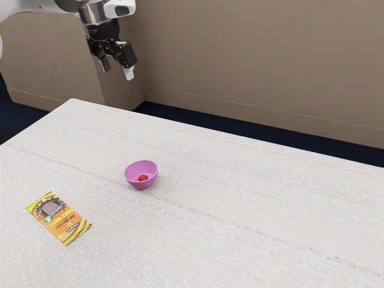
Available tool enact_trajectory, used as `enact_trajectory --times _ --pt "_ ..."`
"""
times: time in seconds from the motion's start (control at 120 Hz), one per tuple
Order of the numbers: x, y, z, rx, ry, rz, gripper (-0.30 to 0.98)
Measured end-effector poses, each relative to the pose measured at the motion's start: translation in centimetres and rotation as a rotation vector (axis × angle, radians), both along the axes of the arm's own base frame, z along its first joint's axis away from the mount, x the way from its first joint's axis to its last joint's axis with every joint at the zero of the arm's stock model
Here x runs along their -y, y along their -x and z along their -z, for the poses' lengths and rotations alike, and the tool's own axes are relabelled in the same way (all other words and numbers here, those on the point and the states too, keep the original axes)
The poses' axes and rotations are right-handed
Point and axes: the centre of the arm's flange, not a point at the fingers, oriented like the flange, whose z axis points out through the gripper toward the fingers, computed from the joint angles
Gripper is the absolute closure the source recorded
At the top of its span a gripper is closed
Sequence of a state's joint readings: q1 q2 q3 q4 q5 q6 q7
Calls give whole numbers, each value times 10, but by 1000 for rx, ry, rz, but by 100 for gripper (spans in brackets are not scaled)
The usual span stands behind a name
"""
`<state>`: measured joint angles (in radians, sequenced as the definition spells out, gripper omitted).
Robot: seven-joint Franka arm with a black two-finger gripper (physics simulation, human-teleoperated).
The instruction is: Take strawberry from the bowl
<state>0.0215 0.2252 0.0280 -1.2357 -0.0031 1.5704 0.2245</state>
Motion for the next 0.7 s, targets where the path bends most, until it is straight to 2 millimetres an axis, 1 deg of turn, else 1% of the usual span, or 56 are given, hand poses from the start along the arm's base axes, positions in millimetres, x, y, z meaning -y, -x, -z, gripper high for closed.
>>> enact_trajectory --times 0.242,0.292,0.317,0.342,0.367,0.442,0.483,0.625,0.7 --pt "1 4 2 -35 1 -38 0" --pt "7 0 0 -19 2 -33 0" --pt "11 -4 4 -18 3 -29 0" --pt "14 -10 14 -25 3 -29 0" --pt "15 -19 29 -38 2 -31 0" --pt "10 -48 86 -87 -12 -47 0" --pt "7 -59 110 -100 -18 -56 0" --pt "0 -81 163 -106 -30 -78 0" --pt "-2 -85 192 -113 -32 -84 0"
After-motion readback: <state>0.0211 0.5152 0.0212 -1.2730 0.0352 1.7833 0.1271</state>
